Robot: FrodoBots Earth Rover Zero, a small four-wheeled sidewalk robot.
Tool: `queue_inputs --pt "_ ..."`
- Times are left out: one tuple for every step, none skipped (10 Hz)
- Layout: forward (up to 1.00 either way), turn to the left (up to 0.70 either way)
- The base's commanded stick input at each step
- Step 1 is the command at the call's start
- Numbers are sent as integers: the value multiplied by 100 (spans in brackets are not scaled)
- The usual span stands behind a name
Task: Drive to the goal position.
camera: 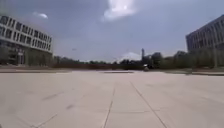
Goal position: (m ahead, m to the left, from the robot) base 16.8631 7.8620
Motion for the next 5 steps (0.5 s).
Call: queue_inputs --pt "70 0" --pt "70 0" --pt "70 0" --pt "70 0" --pt "70 0"
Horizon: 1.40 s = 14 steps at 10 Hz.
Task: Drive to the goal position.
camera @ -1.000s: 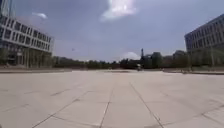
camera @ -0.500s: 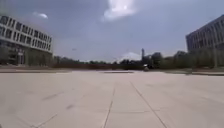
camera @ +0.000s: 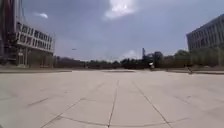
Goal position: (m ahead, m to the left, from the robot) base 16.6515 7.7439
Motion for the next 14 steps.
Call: queue_inputs --pt "70 0" --pt "70 0" --pt "70 0" --pt "70 0" --pt "70 0" --pt "70 0" --pt "70 0" --pt "70 0" --pt "70 0" --pt "70 0" --pt "70 0" --pt "70 0" --pt "70 0" --pt "70 0"
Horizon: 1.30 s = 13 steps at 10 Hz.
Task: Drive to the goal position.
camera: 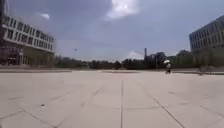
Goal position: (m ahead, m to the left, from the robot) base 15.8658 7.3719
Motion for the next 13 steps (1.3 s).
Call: queue_inputs --pt "70 0" --pt "70 0" --pt "70 0" --pt "70 0" --pt "70 0" --pt "70 0" --pt "70 0" --pt "70 0" --pt "70 0" --pt "70 0" --pt "70 0" --pt "70 0" --pt "70 0"
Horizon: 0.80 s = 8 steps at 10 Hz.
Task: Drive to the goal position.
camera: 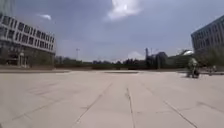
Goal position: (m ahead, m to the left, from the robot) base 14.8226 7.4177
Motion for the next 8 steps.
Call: queue_inputs --pt "70 0" --pt "70 0" --pt "70 0" --pt "70 0" --pt "70 0" --pt "70 0" --pt "70 0" --pt "70 0"
